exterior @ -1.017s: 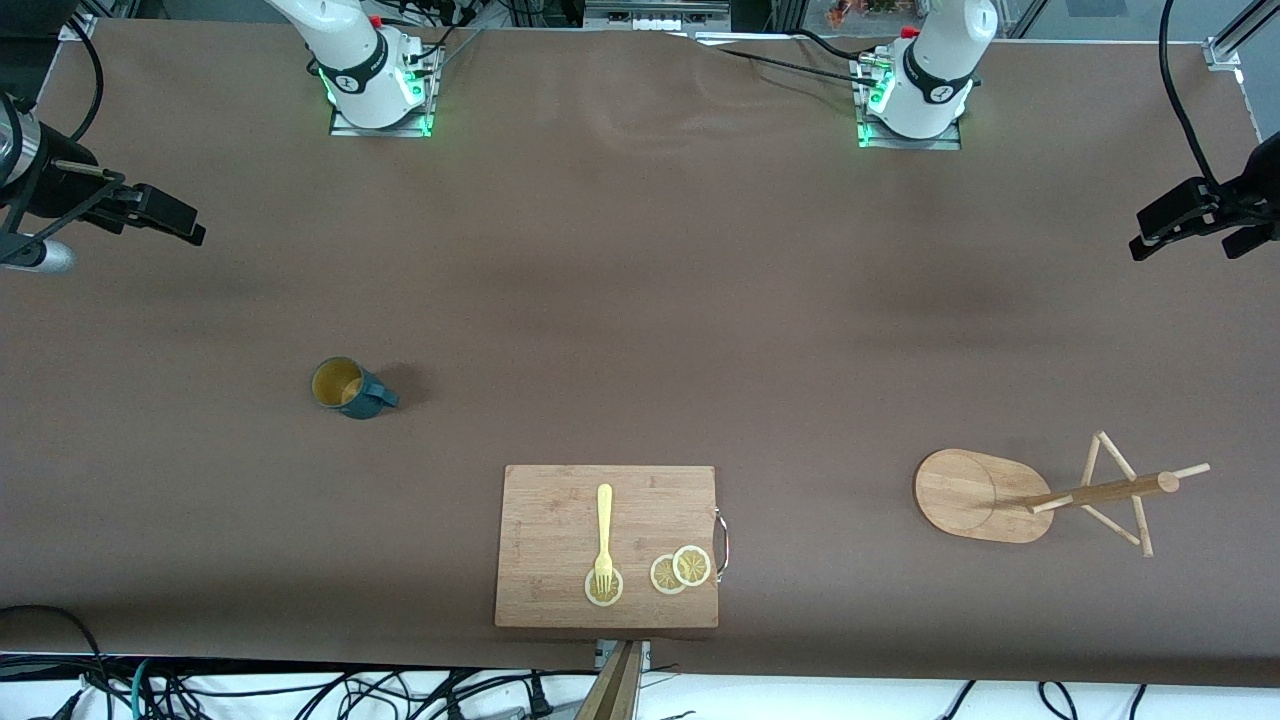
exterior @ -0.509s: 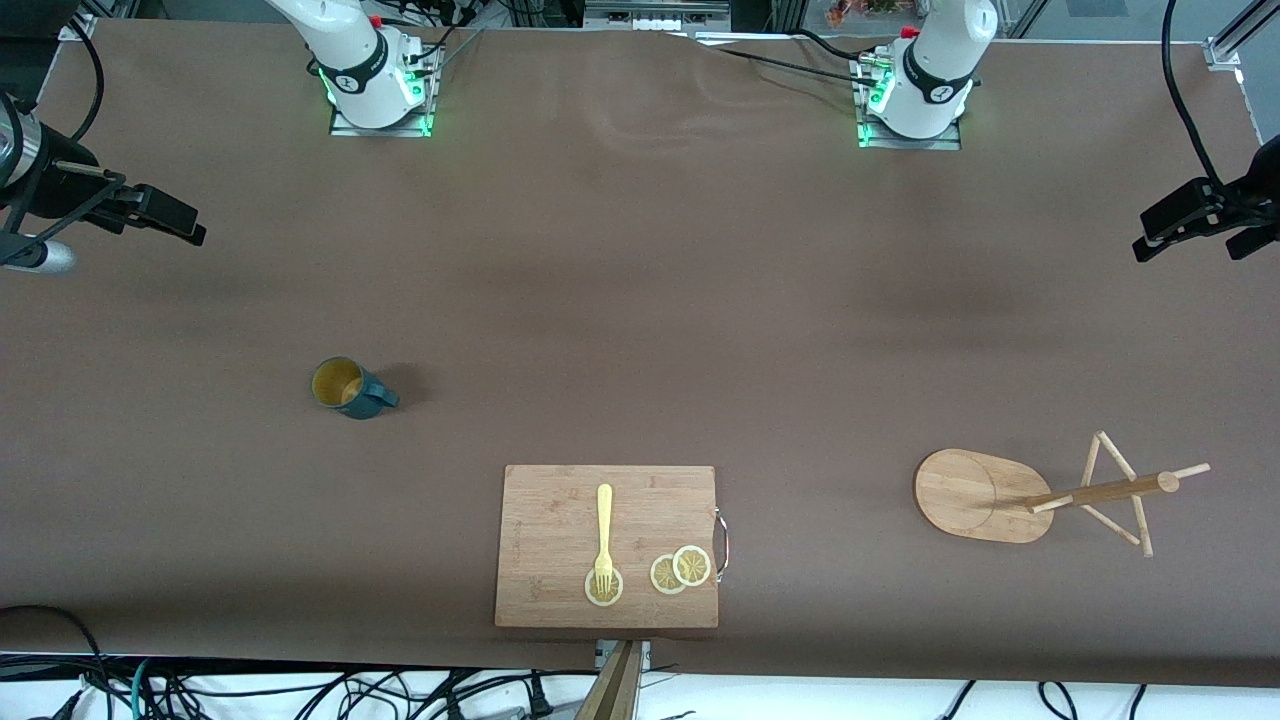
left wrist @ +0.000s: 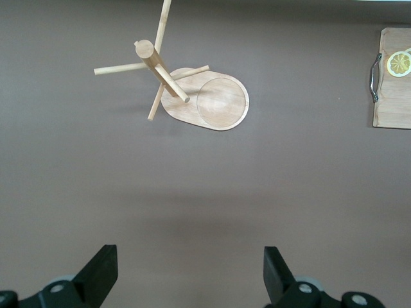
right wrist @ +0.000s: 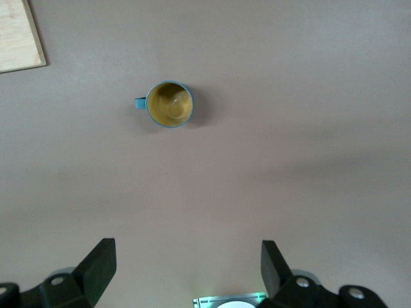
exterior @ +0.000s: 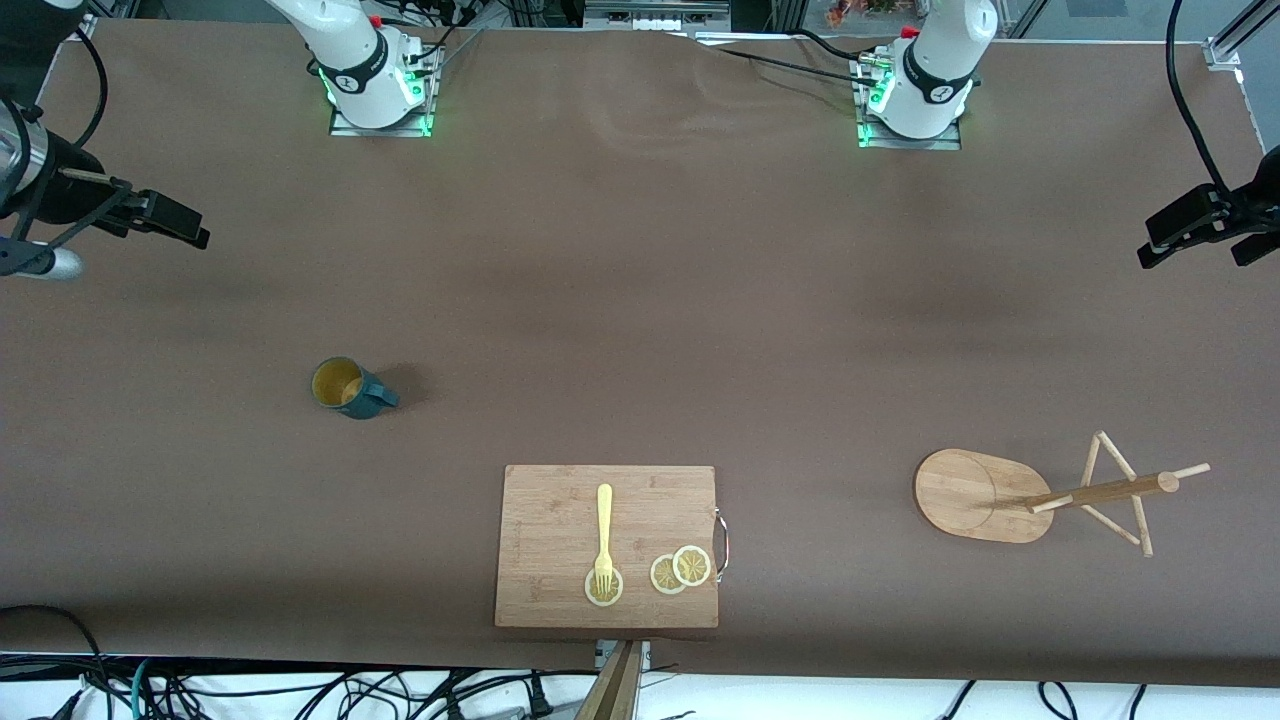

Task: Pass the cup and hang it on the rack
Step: 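Reach the right gripper down to the teal mug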

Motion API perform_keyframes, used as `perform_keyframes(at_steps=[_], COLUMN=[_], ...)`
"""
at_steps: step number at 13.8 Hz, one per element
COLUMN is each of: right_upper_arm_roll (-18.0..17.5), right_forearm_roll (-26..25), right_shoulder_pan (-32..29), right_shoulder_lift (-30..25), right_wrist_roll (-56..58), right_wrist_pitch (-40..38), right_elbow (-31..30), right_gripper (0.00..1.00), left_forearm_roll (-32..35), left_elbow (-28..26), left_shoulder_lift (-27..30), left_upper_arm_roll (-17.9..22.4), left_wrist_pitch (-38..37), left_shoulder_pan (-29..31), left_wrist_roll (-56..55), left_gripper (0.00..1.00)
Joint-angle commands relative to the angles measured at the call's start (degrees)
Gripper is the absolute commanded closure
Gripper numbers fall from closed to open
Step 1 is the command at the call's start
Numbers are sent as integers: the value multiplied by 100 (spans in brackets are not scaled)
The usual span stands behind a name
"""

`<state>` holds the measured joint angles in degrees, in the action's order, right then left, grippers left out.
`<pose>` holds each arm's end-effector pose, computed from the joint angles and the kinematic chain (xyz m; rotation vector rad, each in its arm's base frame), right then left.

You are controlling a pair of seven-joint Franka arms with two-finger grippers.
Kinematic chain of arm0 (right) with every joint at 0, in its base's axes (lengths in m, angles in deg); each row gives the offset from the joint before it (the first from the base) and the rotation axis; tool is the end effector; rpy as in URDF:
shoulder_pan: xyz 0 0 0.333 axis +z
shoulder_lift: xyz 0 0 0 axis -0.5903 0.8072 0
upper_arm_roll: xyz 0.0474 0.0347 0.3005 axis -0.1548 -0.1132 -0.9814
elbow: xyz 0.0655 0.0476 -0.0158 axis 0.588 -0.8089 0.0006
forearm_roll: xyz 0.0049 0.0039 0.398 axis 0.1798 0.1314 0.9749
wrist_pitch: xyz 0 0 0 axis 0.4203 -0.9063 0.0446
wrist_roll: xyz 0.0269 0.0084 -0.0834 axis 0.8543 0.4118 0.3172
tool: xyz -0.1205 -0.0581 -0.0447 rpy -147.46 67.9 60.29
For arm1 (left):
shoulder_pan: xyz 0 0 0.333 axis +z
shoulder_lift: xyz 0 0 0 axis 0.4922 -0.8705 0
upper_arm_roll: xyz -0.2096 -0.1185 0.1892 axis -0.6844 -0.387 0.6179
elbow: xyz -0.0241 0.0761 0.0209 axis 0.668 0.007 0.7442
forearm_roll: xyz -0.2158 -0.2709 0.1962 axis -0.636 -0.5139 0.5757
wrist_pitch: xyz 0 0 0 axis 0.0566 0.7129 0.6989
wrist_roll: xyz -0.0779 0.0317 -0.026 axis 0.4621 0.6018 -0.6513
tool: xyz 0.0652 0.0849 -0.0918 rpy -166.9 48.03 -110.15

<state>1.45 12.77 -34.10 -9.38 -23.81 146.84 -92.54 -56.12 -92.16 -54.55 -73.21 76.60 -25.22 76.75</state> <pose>0.5547 0.0081 0.5259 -3.1140 0.2283 0.2222 0.5731 0.0219 0.6016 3.1312 0.1114 0.0515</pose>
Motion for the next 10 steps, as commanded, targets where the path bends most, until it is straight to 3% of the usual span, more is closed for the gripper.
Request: perform_keyframes(at_steps=[1,3,7,10], right_upper_arm_roll=[-30,-39,-39,-30], right_forearm_roll=[-101,-57,-21,-39], right_shoulder_pan=[82,91,179,170], right_shoulder_lift=[411,745,1422,1310], right_wrist_roll=[0,0,-8,-8], right_wrist_pitch=[-26,219,1545,2651], right_elbow=[145,136,5,-1099], right_gripper=[0,0,0,0], left_forearm_roll=[-6,-6,-6,-6], left_elbow=[183,183,183,183], left_shoulder_lift=[-71,-71,-71,-71], left_upper_arm_roll=[-16,-25,-25,-16], left_wrist_pitch=[-71,-71,-71,-71], left_shoulder_pan=[4,-5,-22,-31], left_wrist_roll=[107,107,107,116], left_gripper=[0,0,0,0])
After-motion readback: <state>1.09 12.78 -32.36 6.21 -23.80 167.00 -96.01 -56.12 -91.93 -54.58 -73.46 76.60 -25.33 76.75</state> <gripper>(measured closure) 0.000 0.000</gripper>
